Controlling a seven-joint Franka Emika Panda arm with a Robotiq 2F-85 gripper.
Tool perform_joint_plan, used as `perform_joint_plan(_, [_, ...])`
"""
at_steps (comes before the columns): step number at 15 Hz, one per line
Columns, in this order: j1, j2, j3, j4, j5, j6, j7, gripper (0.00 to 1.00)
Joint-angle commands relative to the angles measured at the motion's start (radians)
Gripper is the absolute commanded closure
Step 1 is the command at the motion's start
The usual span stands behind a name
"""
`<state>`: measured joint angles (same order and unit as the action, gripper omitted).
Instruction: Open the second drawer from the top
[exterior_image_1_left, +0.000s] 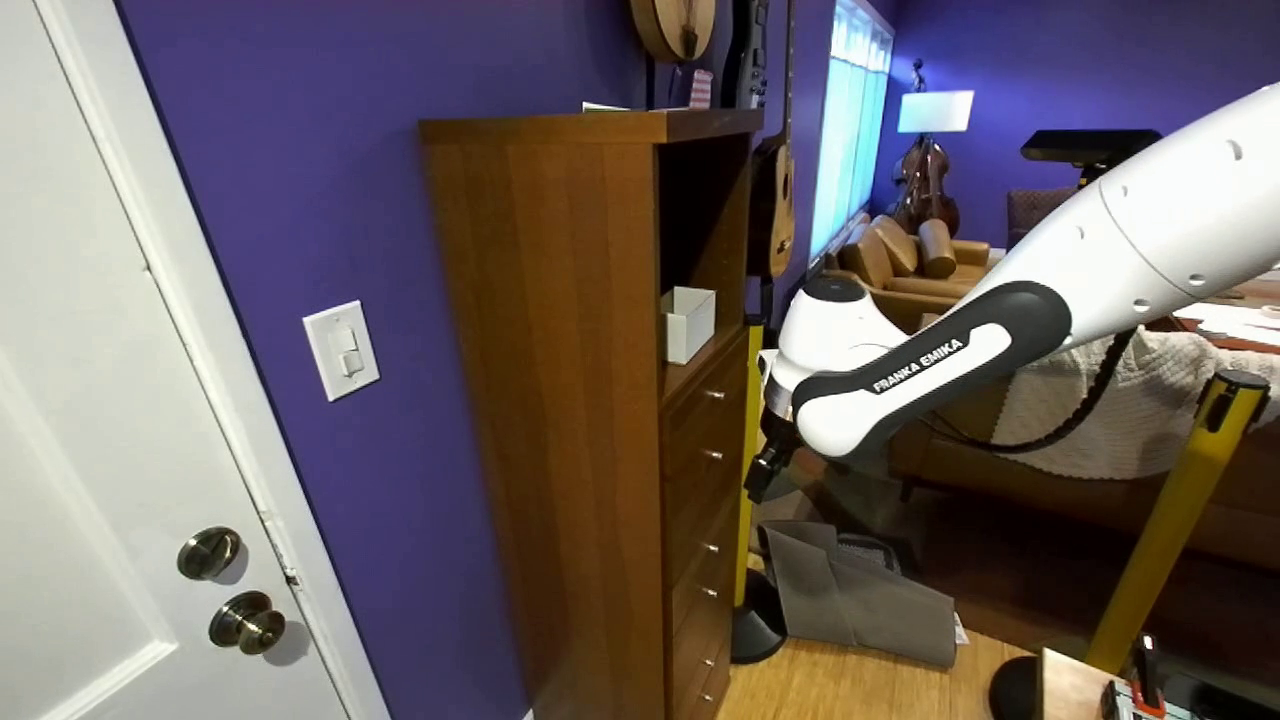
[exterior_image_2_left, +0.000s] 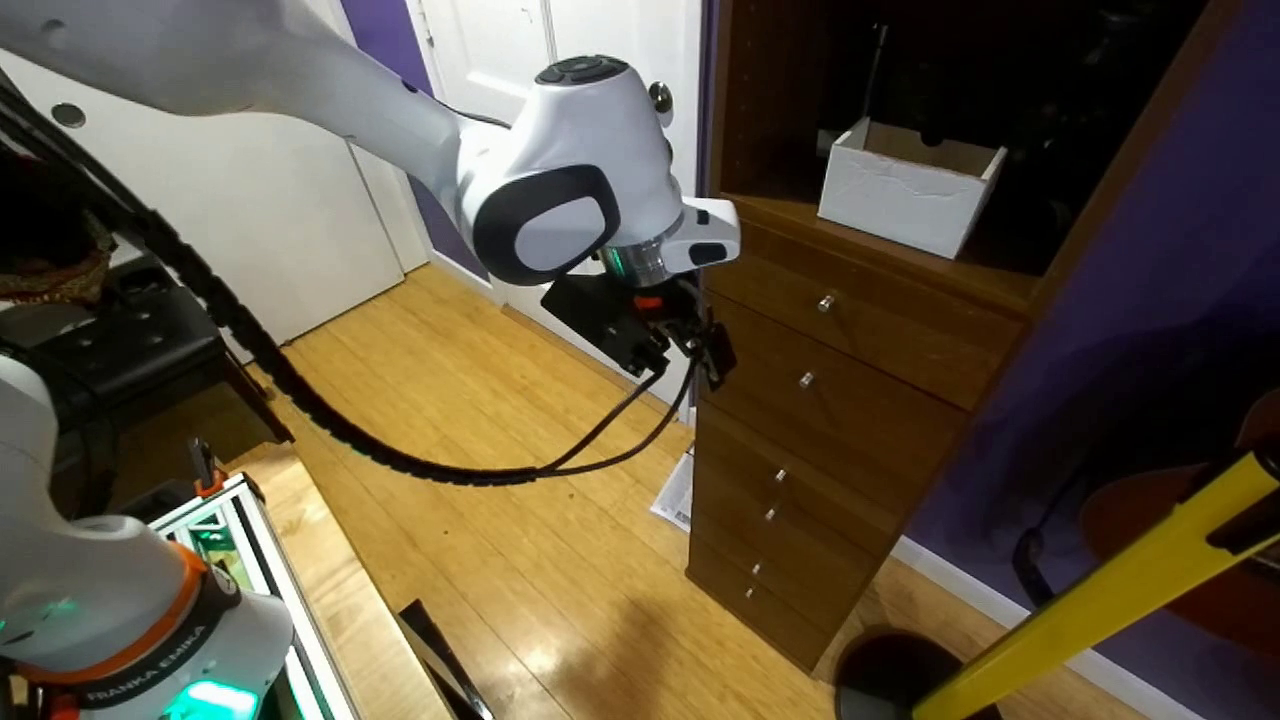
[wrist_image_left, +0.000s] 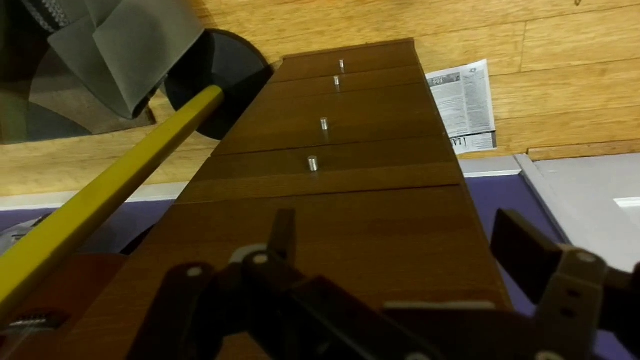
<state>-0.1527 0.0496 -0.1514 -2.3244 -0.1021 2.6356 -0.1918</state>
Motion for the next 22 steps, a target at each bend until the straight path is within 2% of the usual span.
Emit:
perform_joint_plan(1, [-0.027, 0.109, -0.003, 0.111, 0.079, -0.016, -0.104, 0.0])
perform_joint_plan(2, [-0.015, 0.044, -0.003, 0.046, 0.025, -0.001, -0.049, 0.0])
perform_joint_plan(5, [-0.026, 0.093, -0.001, 0.094, 0.053, -0.001, -0.074, 0.0])
perform_joint_plan(9, [-0.026, 0.101, 0.0, 0.101, 0.055, -0.001, -0.075, 0.0])
perform_joint_plan(11, [-0.038, 0.14, 0.001, 0.144, 0.063, -0.002, -0.121, 0.0])
perform_joint_plan(17, [-0.13, 0.254, 0.044, 0.303, 0.222, -0.053, -0.374, 0.0])
perform_joint_plan(22, [-0.194, 0.354, 0.092, 0.417, 0.288, -0.089, -0.455, 0.0])
